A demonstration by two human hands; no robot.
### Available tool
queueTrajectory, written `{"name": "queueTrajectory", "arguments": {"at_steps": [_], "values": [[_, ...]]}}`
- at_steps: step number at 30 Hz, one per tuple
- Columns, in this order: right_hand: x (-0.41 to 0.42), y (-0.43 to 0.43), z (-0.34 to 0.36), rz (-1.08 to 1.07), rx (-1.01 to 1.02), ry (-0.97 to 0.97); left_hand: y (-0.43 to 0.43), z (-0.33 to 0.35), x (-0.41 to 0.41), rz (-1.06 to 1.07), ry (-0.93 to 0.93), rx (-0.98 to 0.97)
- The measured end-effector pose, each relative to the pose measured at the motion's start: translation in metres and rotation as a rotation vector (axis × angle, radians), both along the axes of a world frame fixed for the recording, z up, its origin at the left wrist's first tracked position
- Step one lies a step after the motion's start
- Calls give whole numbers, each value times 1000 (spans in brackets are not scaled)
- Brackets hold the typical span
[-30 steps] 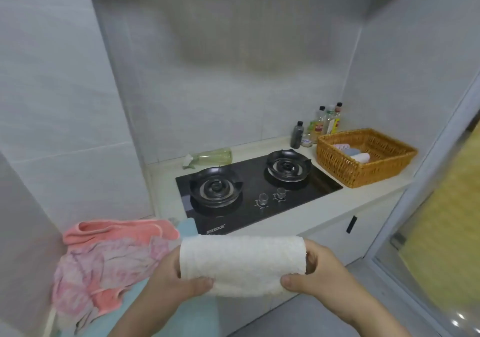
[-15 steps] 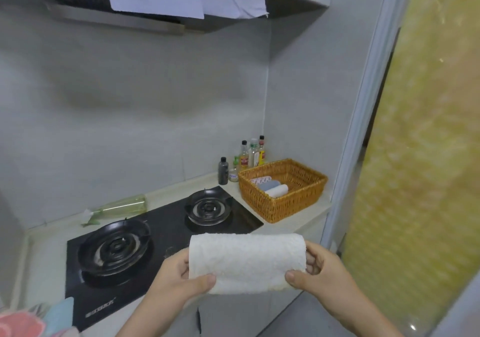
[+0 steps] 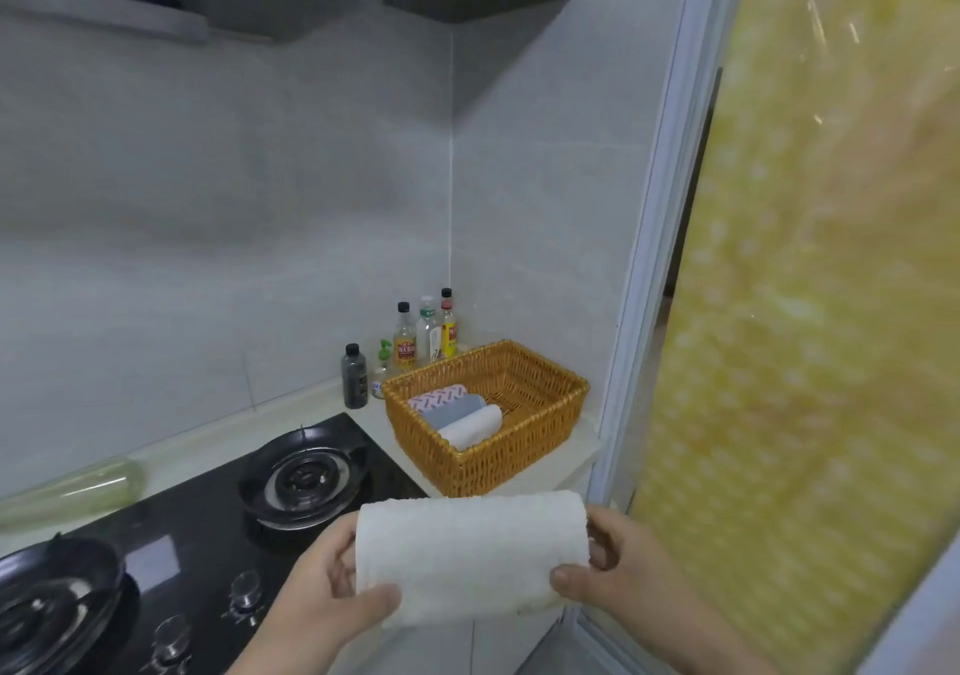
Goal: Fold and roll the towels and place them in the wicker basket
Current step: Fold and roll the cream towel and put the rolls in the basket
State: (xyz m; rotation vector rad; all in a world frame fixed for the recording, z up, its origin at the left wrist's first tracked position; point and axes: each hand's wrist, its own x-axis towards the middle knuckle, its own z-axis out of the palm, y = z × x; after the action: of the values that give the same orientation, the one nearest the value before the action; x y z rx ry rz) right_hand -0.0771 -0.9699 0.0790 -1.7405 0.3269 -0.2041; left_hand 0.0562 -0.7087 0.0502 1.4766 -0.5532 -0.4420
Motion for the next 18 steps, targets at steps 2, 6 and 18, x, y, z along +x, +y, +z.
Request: {"name": "queueTrajectory", "arguments": {"at_steps": [2,6,18], "values": [[31,-22,-3,17,-36,24,-19,-8,30,1,8,14],[100,-64,-8,66,-90,99,-59,-24,98,51,-29,104],[236,-164,-20,188,-176,249,-152,-45,213,118,-68,277]]}}
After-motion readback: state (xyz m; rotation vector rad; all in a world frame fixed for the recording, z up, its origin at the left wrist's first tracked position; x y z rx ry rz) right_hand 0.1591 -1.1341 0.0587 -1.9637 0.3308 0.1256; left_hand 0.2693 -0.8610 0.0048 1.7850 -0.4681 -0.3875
